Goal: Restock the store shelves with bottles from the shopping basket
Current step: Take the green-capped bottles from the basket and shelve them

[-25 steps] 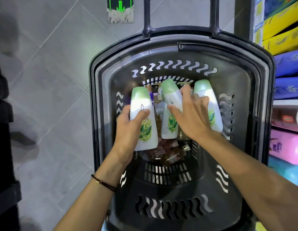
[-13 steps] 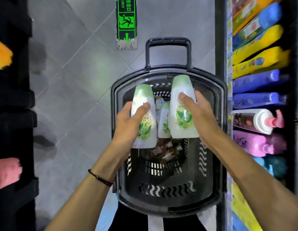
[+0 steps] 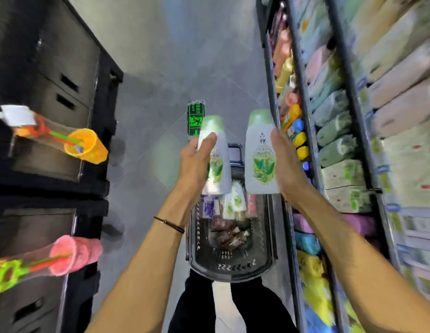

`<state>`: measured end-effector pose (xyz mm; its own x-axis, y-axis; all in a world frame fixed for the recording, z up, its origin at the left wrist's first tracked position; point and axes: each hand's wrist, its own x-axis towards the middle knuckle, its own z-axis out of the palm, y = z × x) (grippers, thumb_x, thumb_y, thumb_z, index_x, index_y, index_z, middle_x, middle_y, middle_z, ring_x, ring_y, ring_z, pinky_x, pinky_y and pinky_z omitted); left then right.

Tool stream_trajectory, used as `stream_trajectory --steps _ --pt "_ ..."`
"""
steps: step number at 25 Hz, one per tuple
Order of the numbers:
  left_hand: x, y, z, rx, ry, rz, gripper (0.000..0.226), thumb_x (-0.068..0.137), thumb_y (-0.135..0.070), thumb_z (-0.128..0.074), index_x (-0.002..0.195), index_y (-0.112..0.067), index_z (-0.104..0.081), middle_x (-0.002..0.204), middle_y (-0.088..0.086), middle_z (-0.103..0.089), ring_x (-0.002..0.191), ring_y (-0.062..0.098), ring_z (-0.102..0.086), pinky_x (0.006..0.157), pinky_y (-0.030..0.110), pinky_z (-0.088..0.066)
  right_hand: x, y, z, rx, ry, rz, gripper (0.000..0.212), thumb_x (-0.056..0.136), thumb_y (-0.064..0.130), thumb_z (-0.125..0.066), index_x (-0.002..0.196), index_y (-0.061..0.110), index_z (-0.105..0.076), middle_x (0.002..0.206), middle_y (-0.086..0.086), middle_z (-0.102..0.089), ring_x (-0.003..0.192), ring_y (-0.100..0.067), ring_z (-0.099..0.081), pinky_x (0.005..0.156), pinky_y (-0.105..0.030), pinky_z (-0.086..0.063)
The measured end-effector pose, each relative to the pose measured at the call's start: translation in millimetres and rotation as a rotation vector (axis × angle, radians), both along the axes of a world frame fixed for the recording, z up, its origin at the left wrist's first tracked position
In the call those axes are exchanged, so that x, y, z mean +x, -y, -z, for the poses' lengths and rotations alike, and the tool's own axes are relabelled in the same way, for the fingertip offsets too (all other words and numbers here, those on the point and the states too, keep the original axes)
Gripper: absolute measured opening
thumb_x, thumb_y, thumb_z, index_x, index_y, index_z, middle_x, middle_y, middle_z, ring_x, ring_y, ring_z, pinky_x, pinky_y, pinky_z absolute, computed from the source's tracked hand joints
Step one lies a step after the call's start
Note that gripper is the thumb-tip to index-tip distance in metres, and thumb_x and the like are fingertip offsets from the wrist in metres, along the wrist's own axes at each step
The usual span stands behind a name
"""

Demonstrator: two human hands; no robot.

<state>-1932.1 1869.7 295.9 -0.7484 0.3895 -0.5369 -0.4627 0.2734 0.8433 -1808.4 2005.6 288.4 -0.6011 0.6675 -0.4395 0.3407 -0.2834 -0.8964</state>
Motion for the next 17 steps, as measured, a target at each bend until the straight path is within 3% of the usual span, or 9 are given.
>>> stream_trajectory --steps 1,2,3,4,6,9,11,13,17 --pt "1 -3 -26 0.0 -0.024 -0.003 0.051 0.09 -0.049 -0.068 0.113 -0.004 -0.065 0.107 0.02 -0.069 0.094 0.031 -0.07 0.081 0.045 -0.057 1 -2 -28 0.004 -0.033 0.005 0.039 0.107 0.046 -0.036 0.136 0.026 -0.053 0.128 0.015 -0.058 0.118 0.002 -0.058 0.108 -0.033 -0.045" --pt "3 -5 -55 0.028 -0.056 0.001 0.049 0.091 -0.046 -0.068 0.11 -0.001 -0.064 0.105 0.023 -0.068 0.091 0.032 -0.07 0.079 0.042 -0.057 4 -3 -59 0.004 -0.068 0.003 0.033 0.108 0.045 -0.035 0.126 0.031 -0.058 0.122 0.011 -0.062 0.111 0.002 -0.062 0.099 -0.031 -0.051" --pt "3 -7 -82 0.065 -0.09 0.004 0.035 0.095 -0.039 -0.066 0.098 -0.005 -0.064 0.09 0.019 -0.065 0.076 0.026 -0.065 0.068 0.035 -0.055 5 -3 -86 0.011 -0.11 -0.007 0.031 0.105 0.051 -0.036 0.121 0.037 -0.06 0.122 0.007 -0.064 0.11 -0.002 -0.065 0.096 -0.035 -0.053" --pt "6 -7 -108 0.098 -0.122 0.026 0.025 0.097 -0.033 -0.065 0.088 -0.01 -0.061 0.078 0.013 -0.06 0.064 0.021 -0.057 0.059 0.03 -0.048 7 0 -111 0.018 -0.119 -0.003 0.036 0.1 0.061 -0.039 0.123 0.043 -0.059 0.131 0.005 -0.063 0.117 -0.007 -0.063 0.102 -0.04 -0.051" --pt "9 -3 -151 0.143 -0.183 0.051 0.022 0.098 -0.03 -0.065 0.086 -0.013 -0.058 0.074 0.01 -0.055 0.062 0.02 -0.053 0.057 0.032 -0.046 15 8 -155 0.072 -0.149 0.043 0.057 0.088 0.073 -0.044 0.134 0.042 -0.055 0.149 0.004 -0.051 0.131 -0.007 -0.052 0.116 -0.043 -0.037" --pt "13 11 -218 0.283 -0.222 0.106 0.026 0.094 -0.038 -0.069 0.087 -0.015 -0.06 0.077 0.012 -0.059 0.069 0.027 -0.06 0.065 0.045 -0.053 31 25 -223 0.108 -0.219 0.107 0.069 0.071 0.089 -0.054 0.129 0.053 -0.057 0.149 0.003 -0.054 0.129 -0.015 -0.058 0.113 -0.054 -0.042" --pt "19 21 -255 0.355 -0.246 0.158 0.027 0.091 -0.042 -0.07 0.085 -0.017 -0.062 0.073 0.009 -0.062 0.066 0.028 -0.063 0.065 0.047 -0.055 48 38 -262 0.192 -0.27 0.19 0.053 0.076 0.084 -0.052 0.117 0.052 -0.062 0.132 0.0 -0.065 0.112 -0.022 -0.068 0.102 -0.062 -0.049" --pt "30 30 -290 0.429 -0.29 0.213 0.026 0.095 -0.038 -0.069 0.081 -0.017 -0.061 0.064 0.001 -0.061 0.057 0.022 -0.06 0.06 0.039 -0.052 65 57 -300 0.315 -0.321 0.269 0.051 0.083 0.079 -0.049 0.119 0.046 -0.062 0.119 0.001 -0.07 0.107 -0.024 -0.069 0.1 -0.063 -0.05" --pt "64 42 -356 0.569 -0.338 0.353 0.027 0.095 -0.037 -0.069 0.082 -0.014 -0.062 0.067 0.007 -0.063 0.057 0.023 -0.062 0.057 0.042 -0.053 114 101 -364 0.534 -0.397 0.4 0.029 0.1 0.06 -0.043 0.108 0.042 -0.064 0.097 0.016 -0.067 0.103 -0.019 -0.067 0.099 -0.049 -0.05"
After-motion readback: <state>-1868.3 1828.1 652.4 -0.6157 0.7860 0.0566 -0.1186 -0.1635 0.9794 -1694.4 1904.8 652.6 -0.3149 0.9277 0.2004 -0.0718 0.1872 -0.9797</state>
